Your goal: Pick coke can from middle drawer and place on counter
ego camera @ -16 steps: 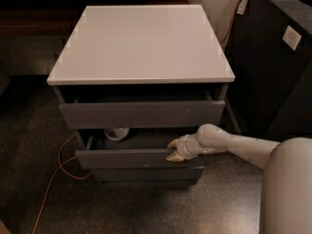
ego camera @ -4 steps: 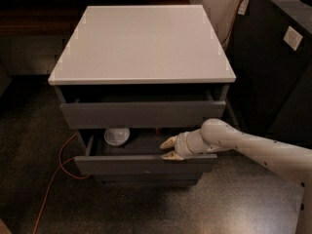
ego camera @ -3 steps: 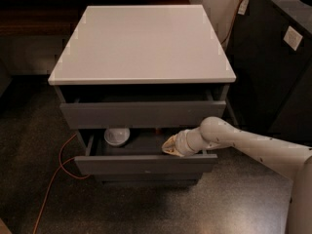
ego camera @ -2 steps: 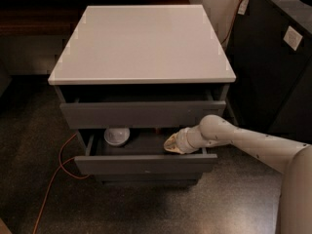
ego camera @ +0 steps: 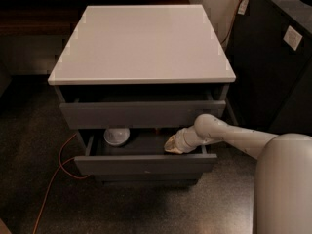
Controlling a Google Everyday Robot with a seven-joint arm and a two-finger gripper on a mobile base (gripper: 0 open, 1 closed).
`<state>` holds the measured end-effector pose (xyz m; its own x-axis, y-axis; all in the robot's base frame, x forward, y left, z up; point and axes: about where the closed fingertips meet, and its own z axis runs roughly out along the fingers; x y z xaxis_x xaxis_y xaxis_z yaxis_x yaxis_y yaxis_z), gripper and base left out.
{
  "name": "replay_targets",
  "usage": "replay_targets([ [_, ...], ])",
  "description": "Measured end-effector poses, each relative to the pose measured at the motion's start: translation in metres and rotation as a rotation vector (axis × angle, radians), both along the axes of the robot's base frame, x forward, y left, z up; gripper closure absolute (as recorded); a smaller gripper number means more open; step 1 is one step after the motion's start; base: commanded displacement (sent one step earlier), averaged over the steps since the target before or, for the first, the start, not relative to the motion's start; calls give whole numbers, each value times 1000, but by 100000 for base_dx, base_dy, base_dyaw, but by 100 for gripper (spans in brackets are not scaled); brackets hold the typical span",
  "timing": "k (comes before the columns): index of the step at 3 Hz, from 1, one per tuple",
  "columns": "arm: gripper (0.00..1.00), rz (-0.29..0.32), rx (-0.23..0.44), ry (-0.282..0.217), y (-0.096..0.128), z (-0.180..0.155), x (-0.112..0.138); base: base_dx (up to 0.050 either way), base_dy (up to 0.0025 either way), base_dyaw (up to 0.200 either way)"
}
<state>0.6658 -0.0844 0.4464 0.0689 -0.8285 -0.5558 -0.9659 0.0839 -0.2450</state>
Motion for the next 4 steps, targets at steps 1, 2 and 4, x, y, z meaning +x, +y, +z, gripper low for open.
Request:
replay_targets([
  [1, 100, 9, 10, 5, 6, -2, -11, 0, 0, 0],
  [2, 100, 25, 22, 15, 13, -4, -26, 0, 0, 0],
  [4, 100, 67, 47, 54, 26, -12, -55, 0, 0, 0],
])
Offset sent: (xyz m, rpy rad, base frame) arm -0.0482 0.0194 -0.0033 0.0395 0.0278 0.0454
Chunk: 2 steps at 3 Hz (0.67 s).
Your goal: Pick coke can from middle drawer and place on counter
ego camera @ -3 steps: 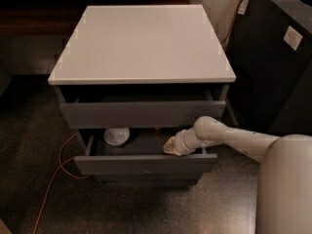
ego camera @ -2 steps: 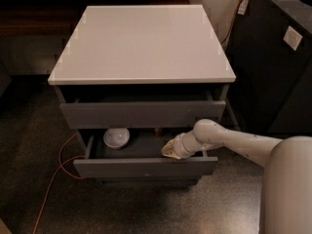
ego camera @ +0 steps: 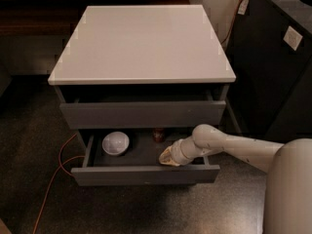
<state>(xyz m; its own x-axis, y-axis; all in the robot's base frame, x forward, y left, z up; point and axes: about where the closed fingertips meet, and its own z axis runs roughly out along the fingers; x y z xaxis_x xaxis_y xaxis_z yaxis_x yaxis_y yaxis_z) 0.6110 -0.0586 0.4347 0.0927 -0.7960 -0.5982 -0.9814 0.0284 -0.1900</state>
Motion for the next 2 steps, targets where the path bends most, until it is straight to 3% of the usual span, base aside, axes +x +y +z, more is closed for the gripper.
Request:
replay_targets([
  [2, 100, 52, 28, 19, 10, 8, -37, 0, 0, 0],
])
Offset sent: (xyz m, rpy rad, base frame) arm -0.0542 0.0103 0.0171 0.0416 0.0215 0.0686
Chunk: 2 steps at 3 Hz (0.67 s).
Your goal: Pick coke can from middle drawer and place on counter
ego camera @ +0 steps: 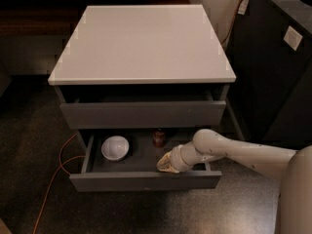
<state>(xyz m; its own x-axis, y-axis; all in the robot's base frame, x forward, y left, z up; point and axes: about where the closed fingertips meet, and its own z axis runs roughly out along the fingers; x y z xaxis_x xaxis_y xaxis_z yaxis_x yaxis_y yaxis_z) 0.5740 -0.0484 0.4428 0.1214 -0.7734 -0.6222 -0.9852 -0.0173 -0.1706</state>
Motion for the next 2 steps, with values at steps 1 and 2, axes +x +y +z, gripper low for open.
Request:
replay_targets([
  [1, 100, 12, 13, 22, 1, 1, -19, 0, 0, 0],
  [2, 100, 21, 25, 46, 2, 1, -36, 0, 0, 0],
])
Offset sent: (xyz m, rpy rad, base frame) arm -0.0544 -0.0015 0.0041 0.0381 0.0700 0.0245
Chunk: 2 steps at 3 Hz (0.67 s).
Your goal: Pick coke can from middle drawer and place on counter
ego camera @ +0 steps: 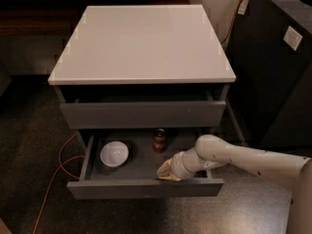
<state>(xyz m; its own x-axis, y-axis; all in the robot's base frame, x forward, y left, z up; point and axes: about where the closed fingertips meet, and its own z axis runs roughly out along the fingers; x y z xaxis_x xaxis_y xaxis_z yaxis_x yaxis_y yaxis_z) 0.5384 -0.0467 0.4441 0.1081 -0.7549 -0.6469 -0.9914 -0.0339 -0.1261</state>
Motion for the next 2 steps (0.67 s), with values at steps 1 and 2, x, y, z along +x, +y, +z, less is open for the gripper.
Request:
replay_targets([
  [1, 100, 18, 17, 24, 5, 0, -17, 0, 0, 0],
  [2, 100, 26, 40, 51, 10, 2, -39, 0, 0, 0],
])
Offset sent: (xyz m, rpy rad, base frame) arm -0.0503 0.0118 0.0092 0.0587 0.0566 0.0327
